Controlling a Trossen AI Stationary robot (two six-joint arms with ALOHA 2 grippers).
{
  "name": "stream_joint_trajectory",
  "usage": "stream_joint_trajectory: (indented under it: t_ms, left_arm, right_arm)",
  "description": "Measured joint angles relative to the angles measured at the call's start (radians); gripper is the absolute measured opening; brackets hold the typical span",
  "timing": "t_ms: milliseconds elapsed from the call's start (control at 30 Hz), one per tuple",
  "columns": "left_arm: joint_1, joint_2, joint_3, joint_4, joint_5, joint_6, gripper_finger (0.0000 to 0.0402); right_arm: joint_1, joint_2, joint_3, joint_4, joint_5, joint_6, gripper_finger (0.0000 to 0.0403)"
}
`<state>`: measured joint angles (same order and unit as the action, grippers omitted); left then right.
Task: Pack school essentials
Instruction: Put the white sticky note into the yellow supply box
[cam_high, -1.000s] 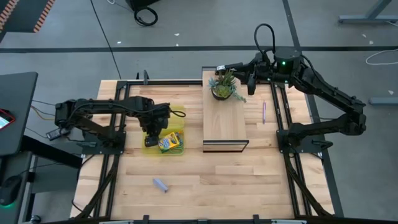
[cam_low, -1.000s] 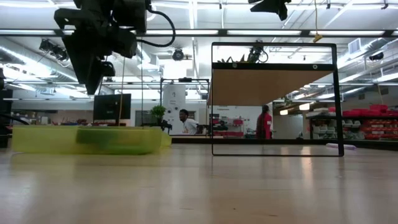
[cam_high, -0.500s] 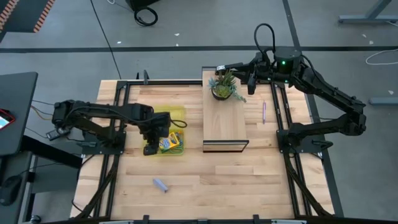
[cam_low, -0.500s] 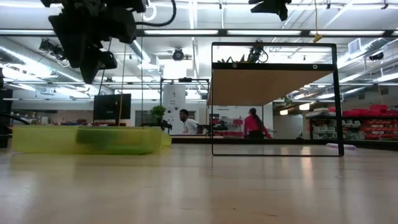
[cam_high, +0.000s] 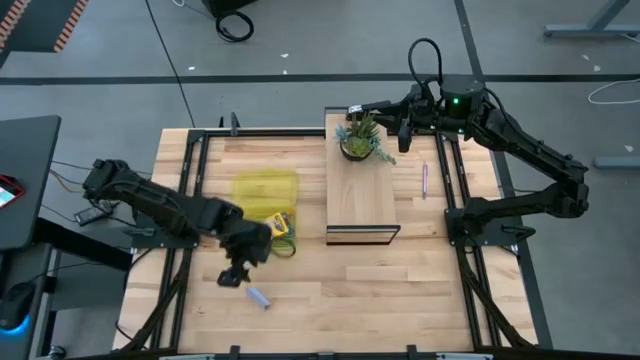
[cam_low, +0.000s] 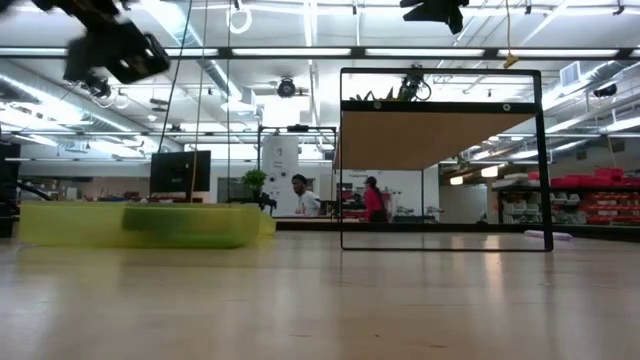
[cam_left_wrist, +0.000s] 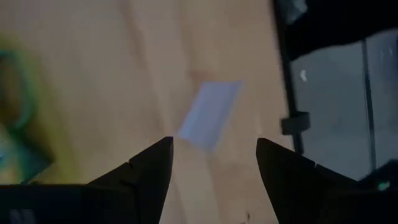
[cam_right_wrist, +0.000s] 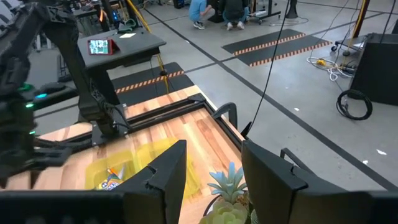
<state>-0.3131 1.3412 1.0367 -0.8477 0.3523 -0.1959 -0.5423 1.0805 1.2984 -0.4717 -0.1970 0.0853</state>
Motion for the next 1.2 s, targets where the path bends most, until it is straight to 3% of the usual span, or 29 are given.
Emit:
stream_joint_trajectory:
  t_ms: [200,433,733,967,1200]
  left_arm:
    - [-0.140,0.046,0.000,0.051,-0.047,-0.001,0.0234]
    - [-0.227,0.117,0.000,0.121,-0.197,-0.001,0.0233]
    - [-0.265,0.235,0.000,0.160,-0.202,-0.002,0.0218]
    - [-0.270,0.303,0.000,0.166,-0.203,-0.002,0.0176]
    - [-0.269,0.314,0.000,0.164,-0.203,-0.002,0.0105]
  right_arm:
    - [0.000,0.000,0.000,0.000,0.000,0.000,0.0160]
    - [0.000,0.000,0.000,0.000,0.000,0.000,0.0160]
    - [0.000,0.000,0.000,0.000,-0.002,0.020,0.0160]
    - [0.000,0.000,0.000,0.000,-0.011,0.023,0.0160]
    - [0.000,0.000,0.000,0.000,-0.013,0.023,0.0160]
